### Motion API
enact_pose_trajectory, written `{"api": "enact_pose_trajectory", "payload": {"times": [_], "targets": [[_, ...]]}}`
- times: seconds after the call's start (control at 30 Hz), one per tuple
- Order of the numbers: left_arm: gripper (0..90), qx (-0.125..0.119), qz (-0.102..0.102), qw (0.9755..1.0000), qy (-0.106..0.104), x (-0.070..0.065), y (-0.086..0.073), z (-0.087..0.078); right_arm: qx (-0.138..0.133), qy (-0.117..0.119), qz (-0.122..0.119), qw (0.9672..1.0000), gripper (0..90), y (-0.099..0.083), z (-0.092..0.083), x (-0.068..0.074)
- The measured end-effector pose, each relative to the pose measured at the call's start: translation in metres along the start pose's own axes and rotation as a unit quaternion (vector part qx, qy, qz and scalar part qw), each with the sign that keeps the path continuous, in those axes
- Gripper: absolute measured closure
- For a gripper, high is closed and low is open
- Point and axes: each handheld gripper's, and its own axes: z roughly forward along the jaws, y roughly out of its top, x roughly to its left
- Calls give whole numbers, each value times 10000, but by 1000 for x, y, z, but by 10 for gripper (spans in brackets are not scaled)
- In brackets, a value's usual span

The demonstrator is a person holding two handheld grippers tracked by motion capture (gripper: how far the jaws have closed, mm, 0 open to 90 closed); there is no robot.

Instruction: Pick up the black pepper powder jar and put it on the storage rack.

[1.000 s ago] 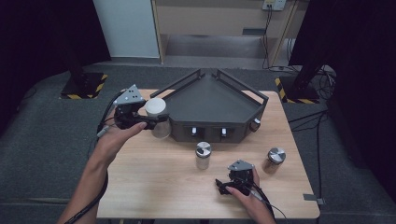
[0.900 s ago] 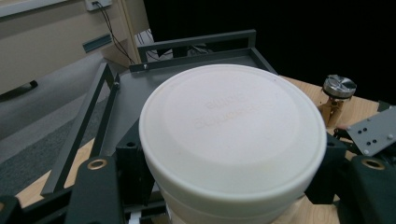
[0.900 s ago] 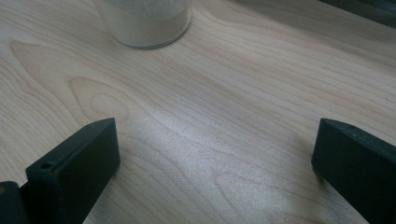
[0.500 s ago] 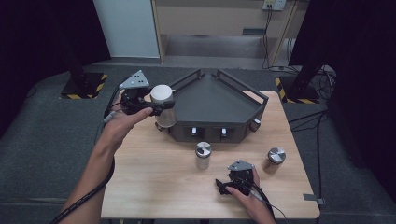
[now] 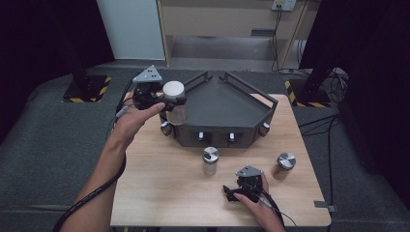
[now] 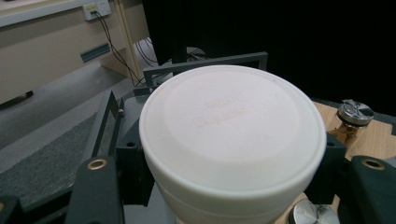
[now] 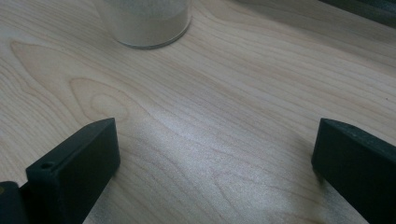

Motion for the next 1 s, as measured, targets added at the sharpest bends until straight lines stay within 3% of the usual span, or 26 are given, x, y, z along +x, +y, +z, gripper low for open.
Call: {"api": "enact_pose_trajectory", "payload": {"times": [0.5, 1.0], "targets": [[326, 71, 25, 10000, 39, 14, 13, 22, 0, -2, -5, 10000, 10, 0, 0, 0], [326, 268, -40, 9996, 14, 20, 10, 47, -3, -4, -3, 10000, 10, 0, 0, 0]]}}
